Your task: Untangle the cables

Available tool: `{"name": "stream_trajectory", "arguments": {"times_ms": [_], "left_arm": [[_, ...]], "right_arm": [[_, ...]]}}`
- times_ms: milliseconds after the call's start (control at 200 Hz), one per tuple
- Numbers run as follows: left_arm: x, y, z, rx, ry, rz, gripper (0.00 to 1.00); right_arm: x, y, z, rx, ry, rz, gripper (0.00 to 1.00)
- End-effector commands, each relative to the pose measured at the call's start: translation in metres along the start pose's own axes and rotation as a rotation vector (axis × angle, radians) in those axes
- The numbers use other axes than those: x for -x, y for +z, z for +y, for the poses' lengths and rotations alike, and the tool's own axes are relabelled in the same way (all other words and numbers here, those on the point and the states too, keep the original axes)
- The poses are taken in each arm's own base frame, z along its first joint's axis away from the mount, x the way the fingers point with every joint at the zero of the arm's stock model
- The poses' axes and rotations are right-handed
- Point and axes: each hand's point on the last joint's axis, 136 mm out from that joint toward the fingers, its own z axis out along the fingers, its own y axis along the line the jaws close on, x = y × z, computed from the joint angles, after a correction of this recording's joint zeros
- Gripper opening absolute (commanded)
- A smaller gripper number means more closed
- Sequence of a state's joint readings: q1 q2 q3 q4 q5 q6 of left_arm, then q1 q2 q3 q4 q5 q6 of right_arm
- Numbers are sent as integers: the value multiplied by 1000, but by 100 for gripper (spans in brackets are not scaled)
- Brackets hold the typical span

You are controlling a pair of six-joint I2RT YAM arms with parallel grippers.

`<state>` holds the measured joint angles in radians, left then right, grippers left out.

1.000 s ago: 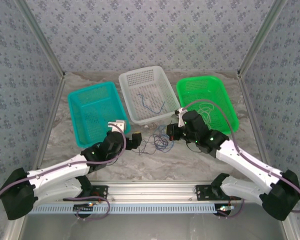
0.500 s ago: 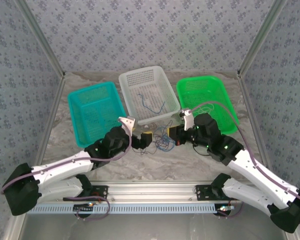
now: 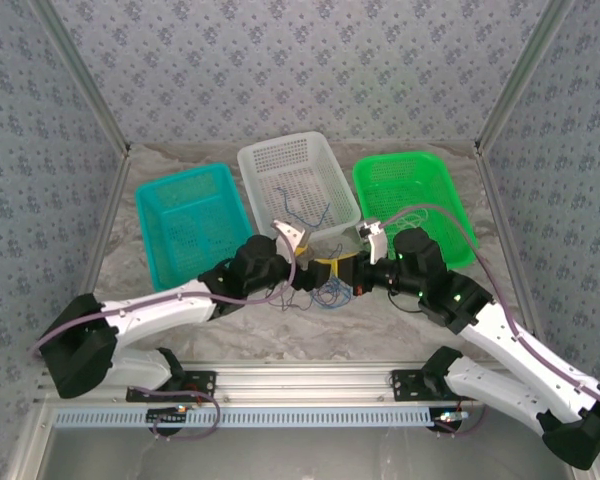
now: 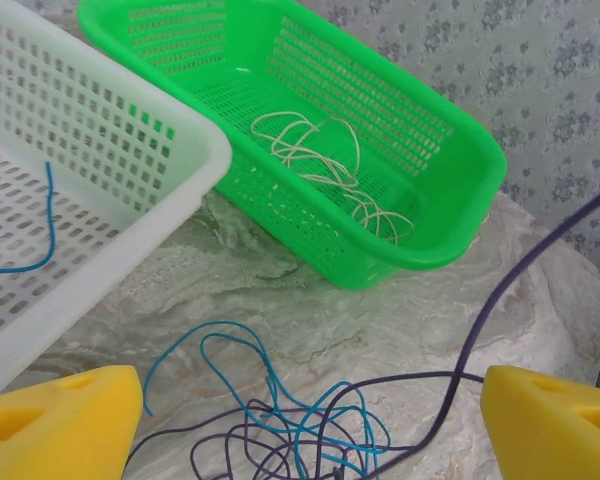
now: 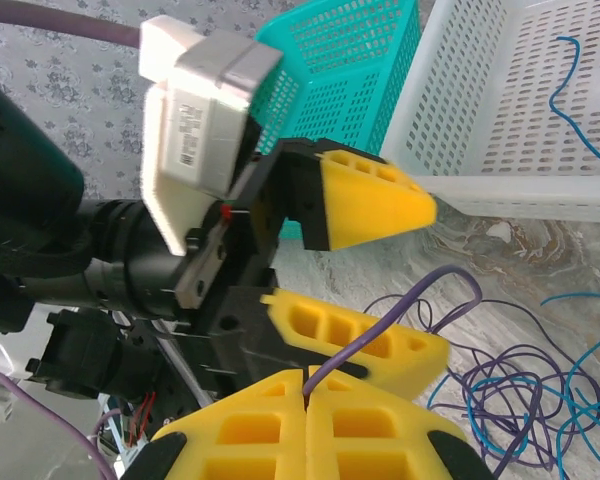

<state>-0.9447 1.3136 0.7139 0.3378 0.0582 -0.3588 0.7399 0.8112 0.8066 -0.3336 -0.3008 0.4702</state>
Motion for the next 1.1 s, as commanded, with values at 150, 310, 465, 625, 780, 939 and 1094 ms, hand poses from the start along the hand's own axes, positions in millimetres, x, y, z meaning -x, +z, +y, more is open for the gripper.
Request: {"name": "stream_trajectory", "arguments": {"times_ms": [150, 310, 465, 625, 780, 939, 1094], "left_arm": [[19, 16, -14, -35, 26, -34, 80], [15, 31, -13, -11, 19, 9, 59], [14, 36, -9, 24, 14, 17, 25], [28, 21, -1, 92, 14, -36, 8], [43, 3, -6, 86, 22, -83, 2], [55, -9, -7, 96, -20, -116, 0], [65, -12, -13, 84, -46, -113, 0]], "right_arm": [[13, -10, 20, 77, -24, -43, 0], [13, -11, 24, 96, -18, -48, 0], [9, -11, 18, 71, -8, -41, 0], [-5, -11, -6, -48, 19, 1, 8], [-13, -23, -50, -282, 49, -26, 69], [-28, -26, -74, -368, 95, -60, 78], [-43, -10, -77, -338, 96, -63, 84]]}}
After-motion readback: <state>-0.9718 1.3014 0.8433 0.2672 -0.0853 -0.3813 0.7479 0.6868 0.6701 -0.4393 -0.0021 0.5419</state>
